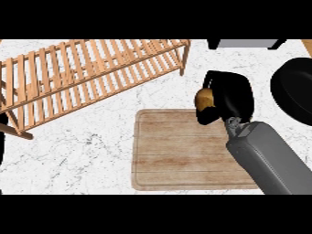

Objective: Pick the pear from the cutting board and place it in the pot

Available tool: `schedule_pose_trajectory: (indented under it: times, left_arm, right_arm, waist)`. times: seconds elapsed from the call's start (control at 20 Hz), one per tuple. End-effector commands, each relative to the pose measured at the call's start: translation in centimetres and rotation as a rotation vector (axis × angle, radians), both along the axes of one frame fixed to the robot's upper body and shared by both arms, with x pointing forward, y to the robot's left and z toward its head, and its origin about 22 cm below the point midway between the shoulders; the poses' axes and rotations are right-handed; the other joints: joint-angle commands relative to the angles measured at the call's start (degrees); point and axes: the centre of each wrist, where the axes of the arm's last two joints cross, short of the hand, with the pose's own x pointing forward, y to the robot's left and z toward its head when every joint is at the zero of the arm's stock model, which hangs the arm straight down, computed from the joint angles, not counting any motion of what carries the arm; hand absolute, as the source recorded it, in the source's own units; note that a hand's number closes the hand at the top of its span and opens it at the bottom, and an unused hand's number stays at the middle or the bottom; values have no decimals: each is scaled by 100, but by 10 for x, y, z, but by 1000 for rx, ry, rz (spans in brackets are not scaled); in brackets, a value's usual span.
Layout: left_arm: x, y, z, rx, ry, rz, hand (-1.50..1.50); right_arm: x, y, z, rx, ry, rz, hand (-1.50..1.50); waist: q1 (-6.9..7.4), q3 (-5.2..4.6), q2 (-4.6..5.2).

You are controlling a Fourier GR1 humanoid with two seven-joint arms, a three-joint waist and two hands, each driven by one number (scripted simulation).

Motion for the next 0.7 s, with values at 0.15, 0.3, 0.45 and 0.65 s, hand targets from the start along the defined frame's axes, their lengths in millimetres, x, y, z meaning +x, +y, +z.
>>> schedule_pose_trajectory:
  times: [0.15, 0.3, 0.45, 0.65]
  left_arm:
    - [35, -50, 33, -2, -149, -233, 0]
    - [40, -46, 42, 15, -156, -246, 0]
    - [48, -58, 42, 15, -161, -246, 0]
    - [50, -61, 44, 5, -162, -238, 0]
  right_arm:
    - [60, -12, 72, 6, -241, -524, 150]
    - [75, -20, 98, -37, -380, -677, 150]
    - [88, -30, 117, -114, -454, -789, 150]
    - [96, -39, 139, -93, -532, -888, 150]
  waist:
    - [140, 89, -5]
    - [214, 93, 4]
    - [131, 95, 2]
    - [83, 114, -47]
